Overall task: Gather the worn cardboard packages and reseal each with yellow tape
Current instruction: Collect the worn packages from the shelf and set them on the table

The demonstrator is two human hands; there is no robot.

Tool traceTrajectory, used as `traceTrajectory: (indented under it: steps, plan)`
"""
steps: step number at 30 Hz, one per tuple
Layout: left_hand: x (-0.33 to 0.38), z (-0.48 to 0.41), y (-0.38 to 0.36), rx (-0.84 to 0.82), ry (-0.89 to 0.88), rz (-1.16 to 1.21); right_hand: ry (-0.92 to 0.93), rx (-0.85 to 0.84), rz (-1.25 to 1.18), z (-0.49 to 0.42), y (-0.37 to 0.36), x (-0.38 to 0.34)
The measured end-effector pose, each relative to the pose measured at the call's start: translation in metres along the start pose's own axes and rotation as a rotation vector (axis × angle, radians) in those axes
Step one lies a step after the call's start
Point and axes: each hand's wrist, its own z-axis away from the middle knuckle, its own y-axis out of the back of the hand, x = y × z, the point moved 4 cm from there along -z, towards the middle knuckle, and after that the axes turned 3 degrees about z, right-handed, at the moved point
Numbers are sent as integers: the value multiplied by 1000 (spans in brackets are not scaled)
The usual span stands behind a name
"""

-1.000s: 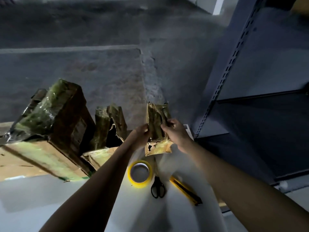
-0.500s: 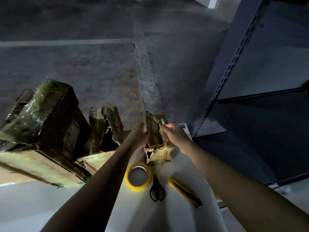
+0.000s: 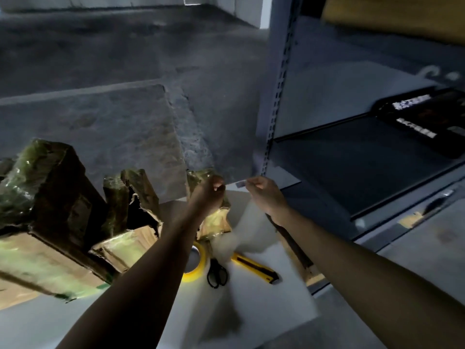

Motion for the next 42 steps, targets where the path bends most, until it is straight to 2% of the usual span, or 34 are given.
traceTrajectory:
  steps: [3,7,13,19,24,28,36,42]
  plan:
    - [24,15,-25,-43,-49,-44,16,52,-43,23,29,11]
    - [51,45,-67,-84,-94,-82,-1,23,-123,64,67,39]
    - [90,119,-145,-160,-59,-35,-47,40,-256,138,140,99]
    - [149,203,-240,-317,0,69,-112,147,-317,210,228,172]
    - [202,239,-309,-458,-49,-19,-181,293,-405,250,298,228]
    - [235,251,-363,-548,-104,-83,-243,387,-412,262,341,276]
    - [262,245,-484,-708,-80,-89,-357,516,-468,270,418,364]
    - [266,203,-592,-805,-78,-100,-457,586,-480,241,478,429]
